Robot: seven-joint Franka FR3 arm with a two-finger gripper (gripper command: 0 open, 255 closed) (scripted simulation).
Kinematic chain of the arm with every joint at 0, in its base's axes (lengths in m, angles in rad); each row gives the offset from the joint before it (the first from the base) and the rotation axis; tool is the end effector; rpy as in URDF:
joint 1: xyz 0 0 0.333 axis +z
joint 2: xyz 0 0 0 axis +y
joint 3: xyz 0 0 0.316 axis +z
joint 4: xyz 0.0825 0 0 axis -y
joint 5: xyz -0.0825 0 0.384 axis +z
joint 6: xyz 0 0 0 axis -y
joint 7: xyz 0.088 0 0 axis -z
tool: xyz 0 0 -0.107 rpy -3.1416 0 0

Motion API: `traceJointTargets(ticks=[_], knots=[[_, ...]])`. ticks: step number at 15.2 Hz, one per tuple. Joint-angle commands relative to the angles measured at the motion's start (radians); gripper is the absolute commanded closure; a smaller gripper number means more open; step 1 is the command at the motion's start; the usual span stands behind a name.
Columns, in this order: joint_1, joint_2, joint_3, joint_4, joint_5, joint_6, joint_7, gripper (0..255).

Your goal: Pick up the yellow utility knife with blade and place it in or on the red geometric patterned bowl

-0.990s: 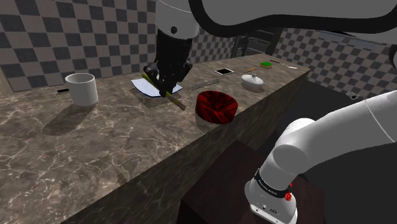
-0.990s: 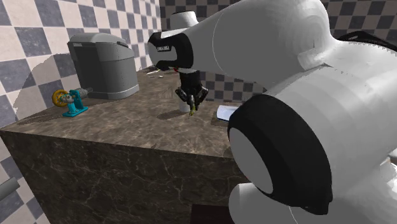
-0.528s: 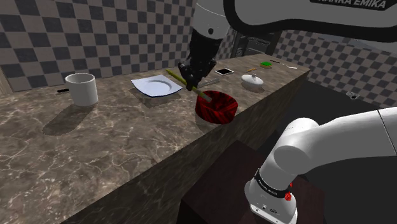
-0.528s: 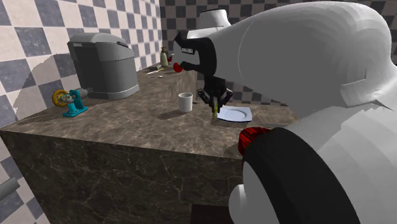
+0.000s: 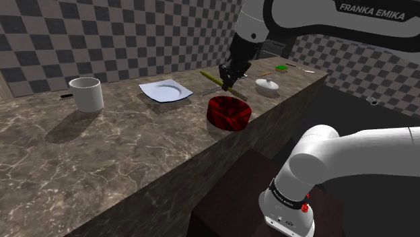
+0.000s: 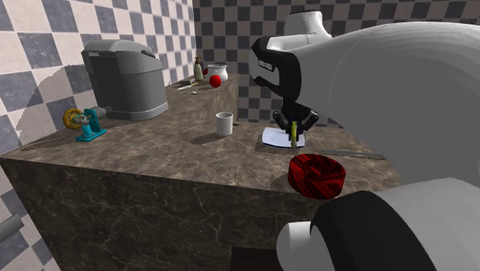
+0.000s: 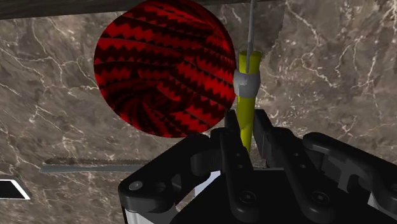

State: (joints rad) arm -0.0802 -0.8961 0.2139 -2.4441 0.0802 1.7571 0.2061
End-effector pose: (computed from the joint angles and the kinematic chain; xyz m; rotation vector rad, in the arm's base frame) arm 0.2949 0.0669 0.5918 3.0579 -0.2174 0.3187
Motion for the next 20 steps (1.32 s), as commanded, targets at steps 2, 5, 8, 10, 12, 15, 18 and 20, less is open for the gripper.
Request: traceJointTargets(ticks=[2, 5, 8, 10, 12, 15, 18, 20], knots=[[-0.017, -0.046, -0.077, -0.028, -0.041, -0.018, -0.074, 255], [-0.040, -0.073, -0.152, -0.047, -0.086, -0.026, -0.146, 255], [-0.048, -0.089, -0.179, -0.083, -0.103, -0.006, -0.171, 255], [-0.048, -0.097, -0.179, -0.114, -0.103, 0.017, -0.170, 255], [-0.047, -0.105, -0.179, -0.145, -0.102, 0.040, -0.169, 255], [-0.047, -0.115, -0.178, -0.190, -0.102, 0.075, -0.167, 255], [-0.046, -0.123, -0.177, -0.234, -0.102, 0.111, -0.166, 255], [-0.046, -0.127, -0.177, -0.260, -0.102, 0.133, -0.165, 255]])
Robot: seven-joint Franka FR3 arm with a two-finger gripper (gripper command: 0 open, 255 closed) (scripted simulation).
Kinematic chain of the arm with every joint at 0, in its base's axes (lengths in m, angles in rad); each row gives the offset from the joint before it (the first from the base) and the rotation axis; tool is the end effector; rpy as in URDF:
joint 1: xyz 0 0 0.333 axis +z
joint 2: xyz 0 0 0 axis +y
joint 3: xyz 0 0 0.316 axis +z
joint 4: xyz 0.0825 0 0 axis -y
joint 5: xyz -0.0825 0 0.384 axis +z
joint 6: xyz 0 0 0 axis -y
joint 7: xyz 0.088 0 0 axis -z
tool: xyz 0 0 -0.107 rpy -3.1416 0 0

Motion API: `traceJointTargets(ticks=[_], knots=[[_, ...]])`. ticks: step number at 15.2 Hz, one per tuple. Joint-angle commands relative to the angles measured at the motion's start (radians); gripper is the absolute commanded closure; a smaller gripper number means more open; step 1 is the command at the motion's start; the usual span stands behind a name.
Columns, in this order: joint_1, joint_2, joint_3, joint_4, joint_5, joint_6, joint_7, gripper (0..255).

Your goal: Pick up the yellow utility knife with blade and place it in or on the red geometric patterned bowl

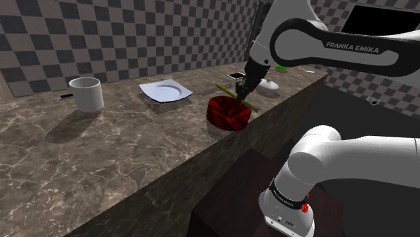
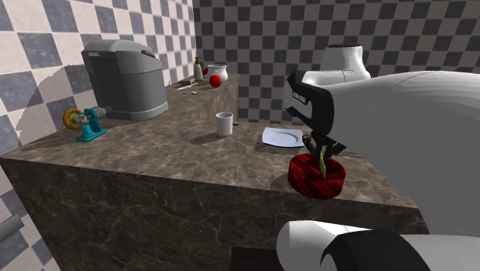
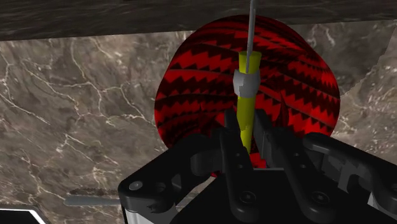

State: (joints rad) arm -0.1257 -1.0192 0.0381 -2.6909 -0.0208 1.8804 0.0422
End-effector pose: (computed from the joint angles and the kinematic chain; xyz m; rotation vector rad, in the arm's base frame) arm 0.2718 -0.0241 0.5257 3.0584 -0.2148 0.3178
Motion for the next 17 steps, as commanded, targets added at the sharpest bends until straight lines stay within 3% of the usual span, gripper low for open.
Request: traceJointTargets(ticks=[1, 8, 9, 14, 17], knots=[[0.000, -0.004, -0.001, -0.013, -0.001, 0.009, -0.001, 255], [0.000, -0.004, -0.001, -0.013, -0.001, 0.009, -0.001, 255], [0.000, -0.004, -0.001, -0.013, -0.001, 0.009, -0.001, 0], [0.000, -0.004, -0.001, -0.013, -0.001, 0.009, -0.001, 0], [0.001, -0.012, 0.001, 0.084, 0.001, -0.095, -0.001, 0]])
